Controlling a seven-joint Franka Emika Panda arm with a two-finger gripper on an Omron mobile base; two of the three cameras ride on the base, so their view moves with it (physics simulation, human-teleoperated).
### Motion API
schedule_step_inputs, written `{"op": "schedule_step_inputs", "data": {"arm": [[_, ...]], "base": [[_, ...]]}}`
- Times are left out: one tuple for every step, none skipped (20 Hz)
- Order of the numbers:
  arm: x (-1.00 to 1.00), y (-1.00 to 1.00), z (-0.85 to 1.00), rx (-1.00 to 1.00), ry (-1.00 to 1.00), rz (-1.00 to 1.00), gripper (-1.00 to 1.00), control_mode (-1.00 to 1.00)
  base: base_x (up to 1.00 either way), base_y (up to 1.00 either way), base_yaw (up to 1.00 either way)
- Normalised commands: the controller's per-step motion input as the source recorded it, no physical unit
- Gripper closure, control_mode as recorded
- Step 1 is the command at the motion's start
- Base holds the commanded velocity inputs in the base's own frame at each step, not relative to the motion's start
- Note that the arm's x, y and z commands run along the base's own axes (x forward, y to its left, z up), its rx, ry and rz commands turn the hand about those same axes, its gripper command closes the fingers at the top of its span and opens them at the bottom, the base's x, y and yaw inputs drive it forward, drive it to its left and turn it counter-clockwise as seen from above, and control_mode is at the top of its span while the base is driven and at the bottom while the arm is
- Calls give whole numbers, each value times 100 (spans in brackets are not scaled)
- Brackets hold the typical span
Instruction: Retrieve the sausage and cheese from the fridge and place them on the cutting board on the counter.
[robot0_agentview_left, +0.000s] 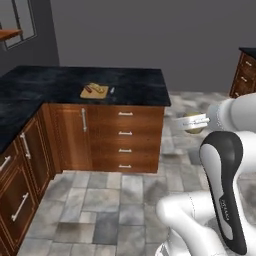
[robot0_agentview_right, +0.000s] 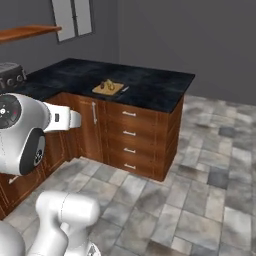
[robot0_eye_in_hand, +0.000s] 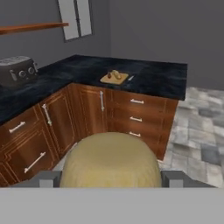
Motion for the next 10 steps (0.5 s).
{"op": "schedule_step_inputs", "data": {"arm": [[0, 0, 0, 0, 0, 0, 100, 100], [0, 0, 0, 0, 0, 0, 100, 100], [0, 0, 0, 0, 0, 0, 100, 100], [0, 0, 0, 0, 0, 0, 100, 100], [0, 0, 0, 0, 0, 0, 100, 100], [0, 0, 0, 0, 0, 0, 100, 100], [0, 0, 0, 0, 0, 0, 100, 100], [0, 0, 0, 0, 0, 0, 100, 100], [0, 0, 0, 0, 0, 0, 100, 100], [0, 0, 0, 0, 0, 0, 100, 100]], "base": [[92, 42, 0], [91, 45, 0], [90, 46, 0], [89, 47, 0], [89, 48, 0], [88, 49, 0], [87, 50, 0], [86, 50, 0], [85, 49, -1], [85, 48, -3]]}}
